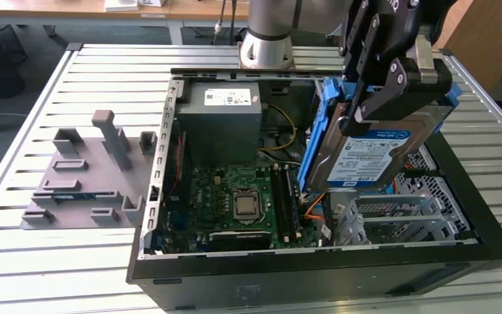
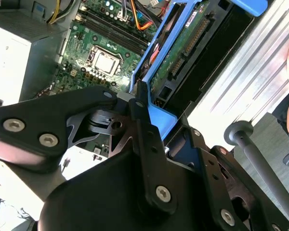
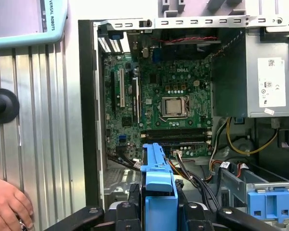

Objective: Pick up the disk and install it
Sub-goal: 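Insert the disk into the insertion slot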

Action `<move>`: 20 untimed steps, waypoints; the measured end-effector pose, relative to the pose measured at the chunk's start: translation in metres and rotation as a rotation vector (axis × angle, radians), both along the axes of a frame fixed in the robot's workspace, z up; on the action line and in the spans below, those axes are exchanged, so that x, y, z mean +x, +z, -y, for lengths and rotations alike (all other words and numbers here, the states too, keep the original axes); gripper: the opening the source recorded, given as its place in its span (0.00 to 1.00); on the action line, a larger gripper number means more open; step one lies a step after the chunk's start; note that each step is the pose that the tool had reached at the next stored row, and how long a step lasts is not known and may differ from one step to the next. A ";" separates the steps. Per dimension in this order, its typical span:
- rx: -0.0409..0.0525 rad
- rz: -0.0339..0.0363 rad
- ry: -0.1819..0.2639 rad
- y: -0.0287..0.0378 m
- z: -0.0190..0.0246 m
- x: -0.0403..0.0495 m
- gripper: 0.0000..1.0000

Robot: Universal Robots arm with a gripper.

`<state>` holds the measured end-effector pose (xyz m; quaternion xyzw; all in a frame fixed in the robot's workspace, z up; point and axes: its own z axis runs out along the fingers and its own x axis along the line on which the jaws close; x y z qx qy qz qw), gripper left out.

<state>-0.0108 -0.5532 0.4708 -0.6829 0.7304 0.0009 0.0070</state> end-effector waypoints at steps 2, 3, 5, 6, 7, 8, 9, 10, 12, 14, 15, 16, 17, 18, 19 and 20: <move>0.0001 0.0000 0.000 -0.0011 0.0024 0.0008 0.36; 0.0000 0.0000 0.000 -0.0016 0.0029 0.0016 0.36; -0.0016 0.0001 0.000 -0.0024 0.0034 0.0040 0.36; -0.0034 0.0000 0.000 -0.0028 0.0034 0.0052 0.36; -0.0052 0.0000 0.000 -0.0033 0.0034 0.0062 0.36; -0.0074 0.0000 0.000 -0.0038 0.0035 0.0073 0.36; -0.0086 0.0000 0.000 -0.0044 0.0035 0.0085 0.36; -0.0095 0.0000 0.000 -0.0051 0.0036 0.0097 0.36; -0.0118 0.0000 0.000 -0.0068 0.0037 0.0127 0.36; -0.0139 0.0000 0.000 -0.0085 0.0037 0.0156 0.36; -0.0144 0.0000 0.000 -0.0093 0.0037 0.0170 0.36; -0.0145 -0.0001 0.000 -0.0101 0.0036 0.0185 0.36; -0.0144 0.0000 0.000 -0.0110 0.0036 0.0202 0.36; -0.0144 0.0000 0.000 -0.0118 0.0036 0.0220 0.36; -0.0143 0.0000 0.000 -0.0124 0.0037 0.0237 0.36; -0.0144 0.0000 0.000 -0.0126 0.0037 0.0248 0.36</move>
